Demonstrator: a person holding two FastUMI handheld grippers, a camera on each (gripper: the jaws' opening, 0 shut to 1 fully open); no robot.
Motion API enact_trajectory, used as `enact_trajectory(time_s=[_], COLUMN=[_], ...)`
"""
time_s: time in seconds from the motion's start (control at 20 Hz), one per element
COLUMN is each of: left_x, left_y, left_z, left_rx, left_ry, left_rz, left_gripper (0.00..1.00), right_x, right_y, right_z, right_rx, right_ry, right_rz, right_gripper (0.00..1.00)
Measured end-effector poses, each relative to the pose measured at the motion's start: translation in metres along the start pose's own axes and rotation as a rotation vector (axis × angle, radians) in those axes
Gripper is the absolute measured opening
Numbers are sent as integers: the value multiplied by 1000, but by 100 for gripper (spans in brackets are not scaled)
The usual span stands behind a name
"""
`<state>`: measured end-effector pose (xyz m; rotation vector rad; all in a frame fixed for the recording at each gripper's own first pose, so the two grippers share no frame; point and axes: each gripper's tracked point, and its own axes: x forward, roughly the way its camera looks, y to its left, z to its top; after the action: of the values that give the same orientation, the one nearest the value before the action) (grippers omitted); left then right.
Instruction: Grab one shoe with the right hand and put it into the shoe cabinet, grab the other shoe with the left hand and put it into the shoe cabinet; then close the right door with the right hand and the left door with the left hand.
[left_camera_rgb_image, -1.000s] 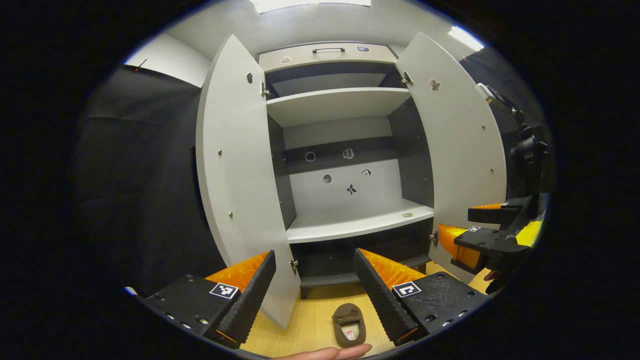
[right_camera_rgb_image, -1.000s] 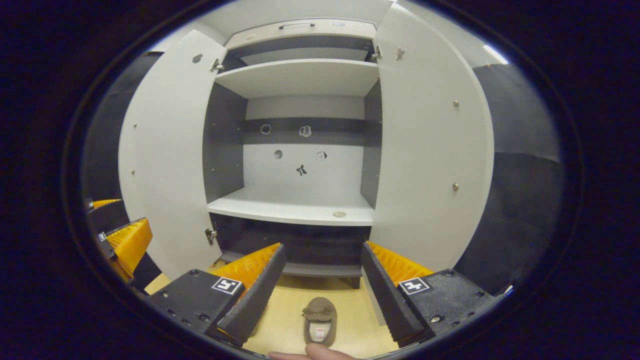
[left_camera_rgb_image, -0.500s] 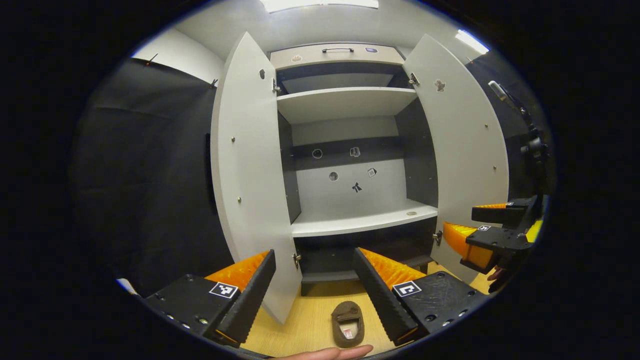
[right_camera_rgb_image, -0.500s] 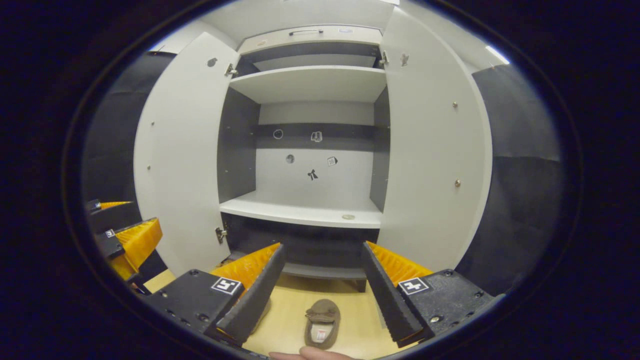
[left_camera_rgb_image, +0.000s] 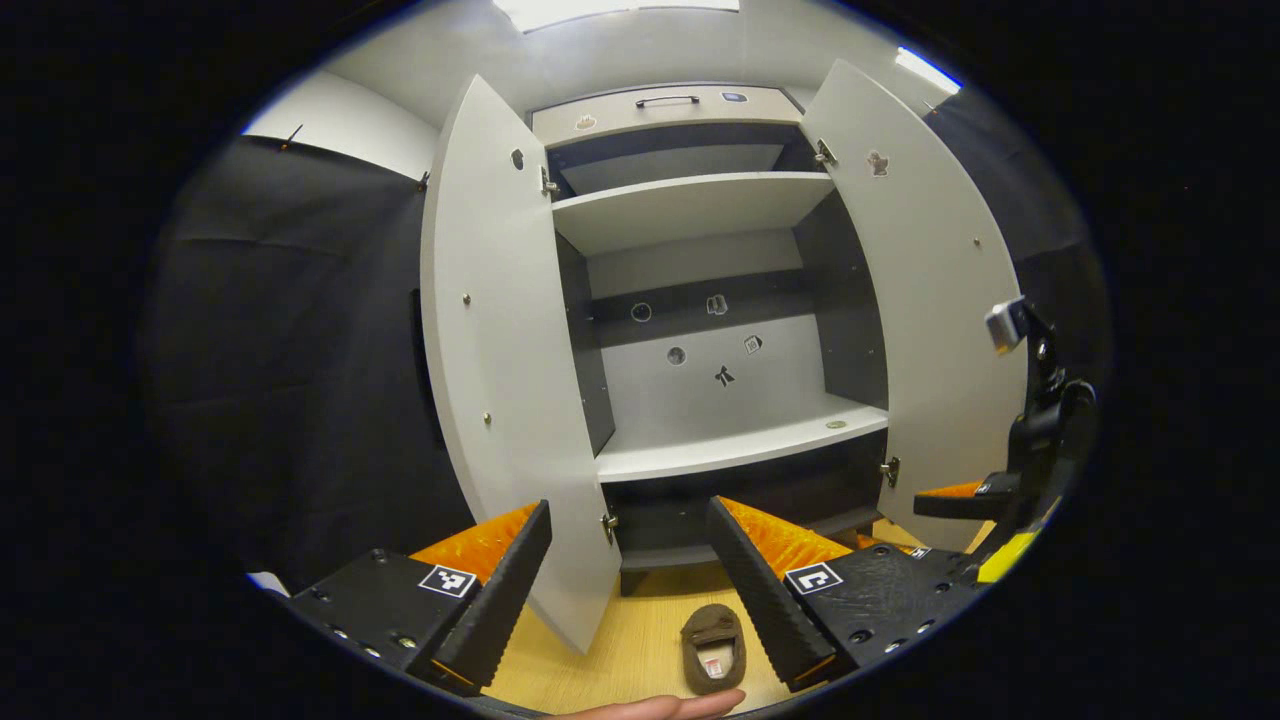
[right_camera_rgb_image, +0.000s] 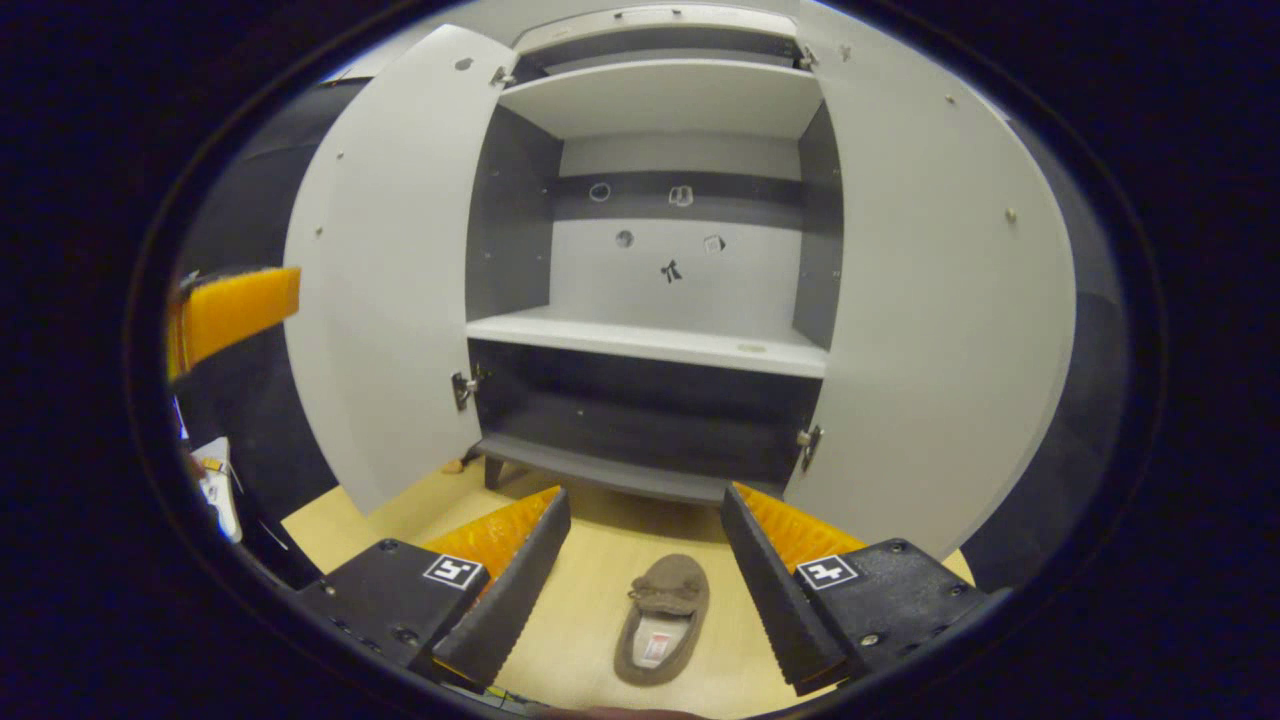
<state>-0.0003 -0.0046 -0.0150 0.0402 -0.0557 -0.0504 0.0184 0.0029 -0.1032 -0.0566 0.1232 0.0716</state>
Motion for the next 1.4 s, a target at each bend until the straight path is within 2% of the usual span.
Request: enact_trajectory(time_s=[0.15,0.3,0.45,0.55,0.65,0.7,0.75,0.85,0.9,0.95,1.0,1.1,1.4], left_x=[0,-6,-18,-20,-19,-18,-17,-16,-15,-14,-12,-8,0], left_y=[1,5,6,6,3,2,0,-2,-2,-4,-5,-8,-15], left_z=[-8,-11,-20,-24,-27,-27,-27,-26,-26,-26,-28,-27,-28], left_rx=[-7,17,49,54,50,48,48,53,53,51,49,41,37], left_ry=[29,40,47,61,67,69,71,65,63,64,69,70,66], left_rz=[-2,4,1,-4,-16,-20,-25,-29,-31,-37,-40,-49,-80], left_gripper=[96,96,96,96,96,96,96,96,96,96,96,96,96], right_x=[12,23,35,42,52,55,57,61,61,63,62,56,38], right_y=[12,11,3,9,6,3,-4,-16,-17,-18,-21,-23,-28], right_z=[-66,-121,-153,-160,-173,-180,-184,-183,-181,-184,-183,-177,-138], right_rx=[17,52,30,11,-46,-73,-115,-207,-243,-271,-297,-312,-285], right_ry=[153,305,392,419,452,477,487,478,473,472,477,471,378], right_rz=[54,48,15,31,10,-2,-37,-96,-104,-96,-100,-105,-124], right_gripper=[99,98,97,95,89,82,80,53,22,21,13,8,6])
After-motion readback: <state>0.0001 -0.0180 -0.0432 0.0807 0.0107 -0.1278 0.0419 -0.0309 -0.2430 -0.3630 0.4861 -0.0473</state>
